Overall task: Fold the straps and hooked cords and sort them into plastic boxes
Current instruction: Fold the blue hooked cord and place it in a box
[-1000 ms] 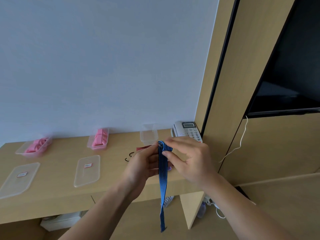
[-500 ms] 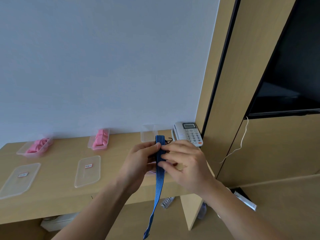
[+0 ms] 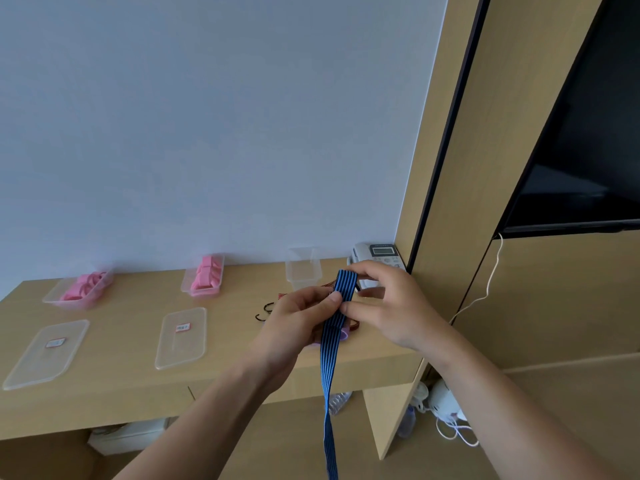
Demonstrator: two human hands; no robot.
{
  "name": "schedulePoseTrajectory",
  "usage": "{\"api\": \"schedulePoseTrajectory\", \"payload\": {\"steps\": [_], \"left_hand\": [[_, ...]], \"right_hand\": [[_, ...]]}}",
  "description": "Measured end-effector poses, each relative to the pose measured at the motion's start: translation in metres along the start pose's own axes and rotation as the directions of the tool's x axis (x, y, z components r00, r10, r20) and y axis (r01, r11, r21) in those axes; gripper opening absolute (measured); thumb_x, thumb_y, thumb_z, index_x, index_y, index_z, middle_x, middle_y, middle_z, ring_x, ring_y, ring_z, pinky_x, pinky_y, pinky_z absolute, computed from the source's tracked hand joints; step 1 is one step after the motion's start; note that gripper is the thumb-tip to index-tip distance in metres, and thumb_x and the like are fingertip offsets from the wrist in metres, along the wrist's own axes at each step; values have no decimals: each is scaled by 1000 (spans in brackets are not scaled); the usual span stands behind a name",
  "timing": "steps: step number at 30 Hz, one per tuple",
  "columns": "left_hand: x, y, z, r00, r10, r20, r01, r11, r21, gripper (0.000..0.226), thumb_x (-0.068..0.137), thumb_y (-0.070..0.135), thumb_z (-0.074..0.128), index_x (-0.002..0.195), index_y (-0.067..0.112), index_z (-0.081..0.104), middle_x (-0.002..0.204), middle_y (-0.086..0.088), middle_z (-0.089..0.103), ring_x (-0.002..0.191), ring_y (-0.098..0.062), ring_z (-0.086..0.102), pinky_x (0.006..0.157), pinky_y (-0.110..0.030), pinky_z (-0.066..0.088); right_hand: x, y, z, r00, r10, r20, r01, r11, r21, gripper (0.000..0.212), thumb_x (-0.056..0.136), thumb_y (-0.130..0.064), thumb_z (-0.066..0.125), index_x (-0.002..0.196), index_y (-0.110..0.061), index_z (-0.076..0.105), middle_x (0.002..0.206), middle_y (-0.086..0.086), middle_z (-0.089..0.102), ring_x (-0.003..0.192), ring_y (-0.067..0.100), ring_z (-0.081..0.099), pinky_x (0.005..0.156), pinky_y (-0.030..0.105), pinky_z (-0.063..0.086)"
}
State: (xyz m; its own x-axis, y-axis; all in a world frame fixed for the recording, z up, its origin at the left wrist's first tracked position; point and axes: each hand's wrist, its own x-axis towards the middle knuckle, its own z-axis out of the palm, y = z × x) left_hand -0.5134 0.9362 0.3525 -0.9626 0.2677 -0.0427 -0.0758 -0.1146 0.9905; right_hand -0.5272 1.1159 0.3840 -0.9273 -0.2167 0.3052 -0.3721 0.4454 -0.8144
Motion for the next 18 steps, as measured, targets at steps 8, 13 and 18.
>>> {"api": "schedulePoseTrajectory", "payload": {"steps": [8, 13, 18], "left_hand": [[1, -3, 3, 992, -118, -47, 115, 991, -69, 40, 98, 54, 55, 101, 23, 81, 107, -15, 79, 99, -37, 76, 85, -38, 62], [0, -4, 1, 983, -181, -27, 180, 983, -20, 55, 94, 62, 53, 110, 15, 77, 104, -14, 80, 97, -32, 77, 79, -35, 60], [2, 3, 1, 987, -156, -40, 151, 983, -107, 54, 92, 59, 55, 105, 13, 80, 105, -19, 79, 97, -37, 76, 76, -36, 61]], "right_hand": [[0, -4, 0, 987, -120, -109, 109, 989, -98, 38, 77, -7, 80, 112, -19, 70, 95, -16, 71, 89, -2, 66, 79, 14, 50], [-1, -1, 6, 933, -269, -237, 219, 951, -216, 37, 77, -6, 80, 111, -17, 70, 95, -16, 72, 87, 1, 67, 79, 15, 52], [-7, 11, 18, 816, -518, -257, 399, 826, -397, 28, 80, -6, 79, 106, -12, 72, 96, -6, 74, 88, 6, 67, 78, 21, 52]]}}
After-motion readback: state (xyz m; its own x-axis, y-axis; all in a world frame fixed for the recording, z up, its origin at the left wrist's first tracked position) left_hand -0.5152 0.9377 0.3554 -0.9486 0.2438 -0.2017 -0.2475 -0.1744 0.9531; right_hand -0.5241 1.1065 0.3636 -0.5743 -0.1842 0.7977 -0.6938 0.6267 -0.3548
